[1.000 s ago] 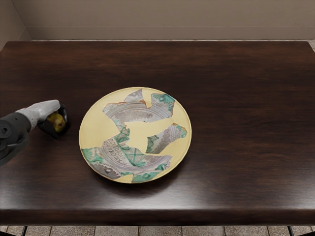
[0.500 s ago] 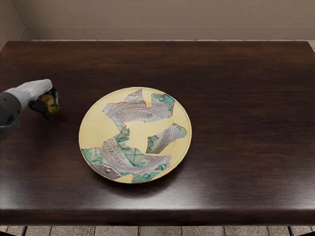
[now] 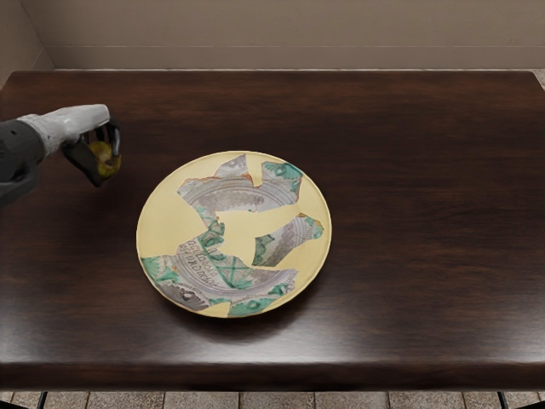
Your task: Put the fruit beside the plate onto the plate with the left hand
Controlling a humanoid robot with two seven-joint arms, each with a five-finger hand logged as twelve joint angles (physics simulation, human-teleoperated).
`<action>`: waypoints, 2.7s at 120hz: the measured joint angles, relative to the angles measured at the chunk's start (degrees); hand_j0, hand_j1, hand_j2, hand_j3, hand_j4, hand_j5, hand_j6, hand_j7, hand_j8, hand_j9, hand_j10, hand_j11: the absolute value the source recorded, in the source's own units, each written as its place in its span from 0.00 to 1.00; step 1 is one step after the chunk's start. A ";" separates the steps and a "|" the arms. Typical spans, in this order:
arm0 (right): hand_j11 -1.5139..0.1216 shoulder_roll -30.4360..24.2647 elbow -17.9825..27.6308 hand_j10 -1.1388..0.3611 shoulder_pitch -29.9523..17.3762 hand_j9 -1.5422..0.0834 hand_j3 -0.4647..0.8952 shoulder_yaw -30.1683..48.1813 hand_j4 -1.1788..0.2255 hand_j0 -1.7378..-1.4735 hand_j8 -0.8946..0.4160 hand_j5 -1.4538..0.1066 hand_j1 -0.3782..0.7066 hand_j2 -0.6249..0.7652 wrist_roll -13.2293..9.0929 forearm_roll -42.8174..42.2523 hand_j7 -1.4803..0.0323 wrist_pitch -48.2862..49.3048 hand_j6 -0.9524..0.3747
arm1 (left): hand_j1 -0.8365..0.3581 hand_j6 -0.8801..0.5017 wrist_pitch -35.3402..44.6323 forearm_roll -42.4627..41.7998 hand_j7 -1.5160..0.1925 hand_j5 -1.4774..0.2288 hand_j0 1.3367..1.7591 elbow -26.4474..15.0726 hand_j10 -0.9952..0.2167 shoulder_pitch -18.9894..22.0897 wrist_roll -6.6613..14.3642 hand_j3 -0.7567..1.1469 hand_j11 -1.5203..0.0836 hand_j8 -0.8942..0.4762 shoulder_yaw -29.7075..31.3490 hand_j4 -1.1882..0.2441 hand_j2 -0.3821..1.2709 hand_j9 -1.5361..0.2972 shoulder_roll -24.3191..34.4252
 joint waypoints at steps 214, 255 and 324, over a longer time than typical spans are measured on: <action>0.90 0.00 0.00 0.74 0.00 0.92 0.34 0.00 0.81 0.30 0.66 0.90 0.07 0.44 0.00 0.01 0.95 0.00 0.69 | 0.73 0.45 -27.97 -26.33 0.68 0.66 0.76 -3.01 0.60 -3.73 -0.79 0.40 0.73 0.46 -12.34 0.64 0.28 0.65 5.66; 0.90 0.00 0.00 0.74 0.00 0.92 0.34 0.00 0.81 0.30 0.66 0.90 0.07 0.44 0.00 0.00 0.95 0.00 0.69 | 0.74 0.45 -49.54 -47.43 0.69 0.67 0.76 6.52 0.61 0.74 -0.76 0.40 0.74 0.47 -19.26 0.65 0.26 0.66 8.39; 0.90 0.00 0.00 0.74 0.00 0.92 0.34 0.00 0.81 0.30 0.66 0.90 0.07 0.44 0.00 0.00 0.95 0.00 0.69 | 0.74 0.45 -50.75 -57.63 0.70 0.67 0.76 17.48 0.61 19.09 -0.36 0.40 0.74 0.47 -34.32 0.65 0.26 0.66 8.70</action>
